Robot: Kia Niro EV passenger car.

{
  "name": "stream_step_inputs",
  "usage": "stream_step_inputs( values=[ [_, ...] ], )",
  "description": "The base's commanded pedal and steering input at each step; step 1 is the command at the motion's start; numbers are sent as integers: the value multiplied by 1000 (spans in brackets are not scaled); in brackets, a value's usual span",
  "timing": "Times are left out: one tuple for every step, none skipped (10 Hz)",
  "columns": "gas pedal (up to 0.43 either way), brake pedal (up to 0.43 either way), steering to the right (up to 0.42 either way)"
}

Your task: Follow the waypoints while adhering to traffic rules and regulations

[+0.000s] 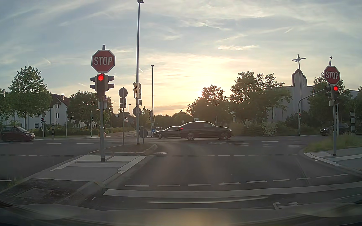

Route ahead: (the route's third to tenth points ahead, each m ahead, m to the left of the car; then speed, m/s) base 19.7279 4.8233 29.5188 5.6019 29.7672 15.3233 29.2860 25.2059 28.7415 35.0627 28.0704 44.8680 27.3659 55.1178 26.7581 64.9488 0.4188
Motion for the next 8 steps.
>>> stream_step_inputs(
  values=[
    [0,220,-5],
    [0,220,-6],
    [0,220,0],
    [0,226,6],
    [0,238,7],
    [0,305,7],
    [0,409,7],
    [0,476,7]
  ],
)
